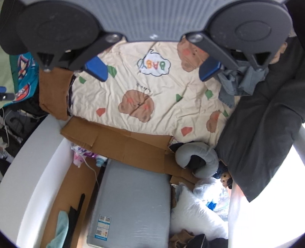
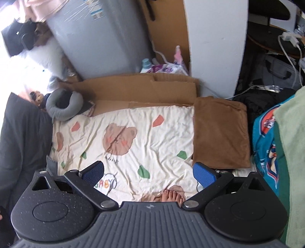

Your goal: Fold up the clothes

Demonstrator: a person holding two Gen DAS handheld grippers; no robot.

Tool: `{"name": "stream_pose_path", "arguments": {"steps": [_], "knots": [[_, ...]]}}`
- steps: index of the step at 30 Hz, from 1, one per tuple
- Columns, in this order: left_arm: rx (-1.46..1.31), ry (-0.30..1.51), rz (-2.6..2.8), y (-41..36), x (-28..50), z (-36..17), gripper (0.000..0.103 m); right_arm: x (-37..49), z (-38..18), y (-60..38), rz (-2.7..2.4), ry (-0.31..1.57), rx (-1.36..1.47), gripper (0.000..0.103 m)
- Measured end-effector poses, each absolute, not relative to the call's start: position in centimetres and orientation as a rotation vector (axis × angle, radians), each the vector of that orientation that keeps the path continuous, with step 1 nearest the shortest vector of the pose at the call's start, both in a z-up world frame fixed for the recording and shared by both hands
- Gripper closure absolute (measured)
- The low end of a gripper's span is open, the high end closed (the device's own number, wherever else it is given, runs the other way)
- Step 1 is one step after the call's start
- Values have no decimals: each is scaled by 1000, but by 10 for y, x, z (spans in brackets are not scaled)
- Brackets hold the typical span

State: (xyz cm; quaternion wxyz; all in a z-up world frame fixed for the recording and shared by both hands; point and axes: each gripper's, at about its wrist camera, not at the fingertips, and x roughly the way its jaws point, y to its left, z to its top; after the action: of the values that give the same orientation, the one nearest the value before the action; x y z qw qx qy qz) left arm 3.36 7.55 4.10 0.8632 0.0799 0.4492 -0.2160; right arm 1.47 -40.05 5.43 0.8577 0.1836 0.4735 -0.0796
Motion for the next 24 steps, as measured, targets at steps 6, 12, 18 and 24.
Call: {"name": "stream_pose_path", "arguments": {"steps": [6,12,18,24], "knots": [[141,880,-392,80,17,30,0,7,43,-372,-119,1000,362,1],[109,895,-378,83,5,10,0,-1,38,-330,-32,999,311,1],[42,925,-340,89,0,-14,0,1,22,-303,-17,1028,219,1],[10,974,-309,90,-2,-33,0,1,14,-282,10,1037,146,1]]}}
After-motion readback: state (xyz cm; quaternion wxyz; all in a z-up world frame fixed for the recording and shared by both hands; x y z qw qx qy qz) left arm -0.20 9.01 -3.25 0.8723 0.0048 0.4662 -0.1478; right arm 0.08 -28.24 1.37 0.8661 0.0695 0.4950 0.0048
